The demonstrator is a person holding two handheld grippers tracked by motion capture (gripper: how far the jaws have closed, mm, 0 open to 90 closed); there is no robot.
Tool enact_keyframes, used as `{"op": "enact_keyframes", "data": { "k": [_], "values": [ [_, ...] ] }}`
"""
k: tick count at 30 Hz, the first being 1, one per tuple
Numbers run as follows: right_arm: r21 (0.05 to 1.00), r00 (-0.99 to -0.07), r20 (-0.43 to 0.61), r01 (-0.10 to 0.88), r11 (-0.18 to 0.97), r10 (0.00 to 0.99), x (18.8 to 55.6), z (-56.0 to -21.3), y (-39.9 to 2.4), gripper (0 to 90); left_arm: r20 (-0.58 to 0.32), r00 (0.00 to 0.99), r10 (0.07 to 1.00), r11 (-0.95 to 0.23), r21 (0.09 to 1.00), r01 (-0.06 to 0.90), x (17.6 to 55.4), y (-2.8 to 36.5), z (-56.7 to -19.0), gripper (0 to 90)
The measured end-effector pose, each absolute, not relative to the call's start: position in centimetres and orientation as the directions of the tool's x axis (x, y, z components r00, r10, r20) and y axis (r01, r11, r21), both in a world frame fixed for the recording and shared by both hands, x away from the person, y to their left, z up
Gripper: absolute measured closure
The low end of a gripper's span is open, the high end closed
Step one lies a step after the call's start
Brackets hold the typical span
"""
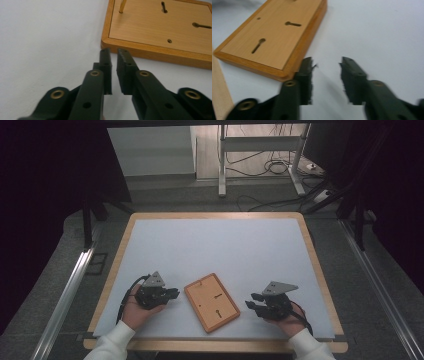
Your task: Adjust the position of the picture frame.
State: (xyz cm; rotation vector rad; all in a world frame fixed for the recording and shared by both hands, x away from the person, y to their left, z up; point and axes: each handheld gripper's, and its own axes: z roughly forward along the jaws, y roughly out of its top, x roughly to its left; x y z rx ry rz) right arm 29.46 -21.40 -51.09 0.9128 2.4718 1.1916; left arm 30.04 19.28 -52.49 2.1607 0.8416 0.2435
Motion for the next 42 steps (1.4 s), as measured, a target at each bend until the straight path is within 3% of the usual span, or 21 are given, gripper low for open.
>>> {"op": "enact_keyframes", "data": {
  "k": [6, 14, 42],
  "values": [
    [0.793, -0.715, 0.048, 0.452, 0.408, 0.697, 29.1, -51.2, -22.6, 35.4, -0.108, 0.763, 0.637, -0.474, 0.726, 0.498, 30.0, 19.2, -52.5, 90.0],
    [0.802, -0.674, 0.043, 0.464, 0.377, 0.738, 28.5, -51.1, -23.7, 27.1, -0.108, 0.778, 0.619, -0.511, 0.697, 0.503, 30.3, 17.9, -53.2, 90.0],
    [0.783, -0.665, 0.023, 0.475, 0.4, 0.746, 28.6, -51.3, -23.4, 26.2, -0.107, 0.777, 0.62, -0.53, 0.673, 0.516, 33.1, 15.9, -53.6, 90.0]
  ]
}}
